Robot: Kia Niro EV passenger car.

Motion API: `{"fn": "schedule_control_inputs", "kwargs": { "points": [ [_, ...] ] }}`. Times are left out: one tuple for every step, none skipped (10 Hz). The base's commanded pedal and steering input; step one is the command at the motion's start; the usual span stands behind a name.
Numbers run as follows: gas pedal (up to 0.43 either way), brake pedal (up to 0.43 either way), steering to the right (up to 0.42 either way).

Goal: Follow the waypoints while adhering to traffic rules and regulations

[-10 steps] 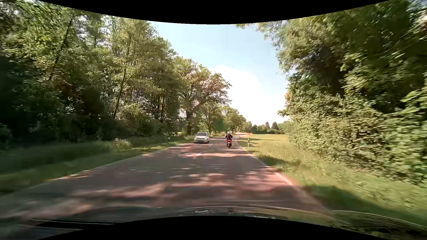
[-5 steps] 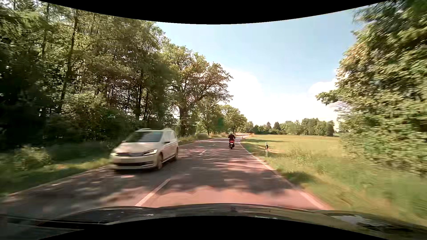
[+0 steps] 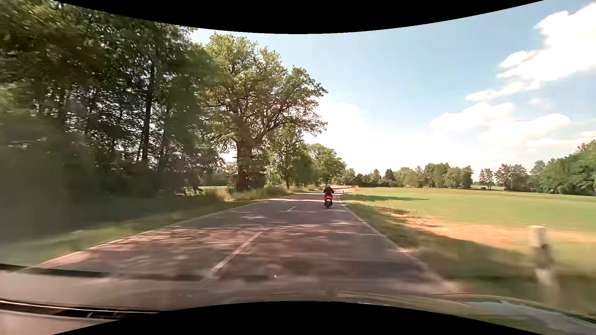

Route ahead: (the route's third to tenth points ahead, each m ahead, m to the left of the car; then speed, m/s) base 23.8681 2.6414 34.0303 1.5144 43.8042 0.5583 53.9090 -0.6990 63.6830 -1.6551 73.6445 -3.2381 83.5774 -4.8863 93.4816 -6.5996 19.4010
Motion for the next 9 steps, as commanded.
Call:
{"fn": "schedule_control_inputs", "kwargs": {
  "points": [
    [0.260, 0.006, 0.005],
    [0.260, 0.006, 0.005],
    [0.260, 0.006, 0.006],
    [0.260, 0.006, 0.009],
    [0.260, 0.006, 0.010],
    [0.260, 0.006, 0.010],
    [0.260, 0.006, 0.010],
    [0.248, 0.006, 0.010],
    [0.228, 0.006, 0.012]
  ]
}}
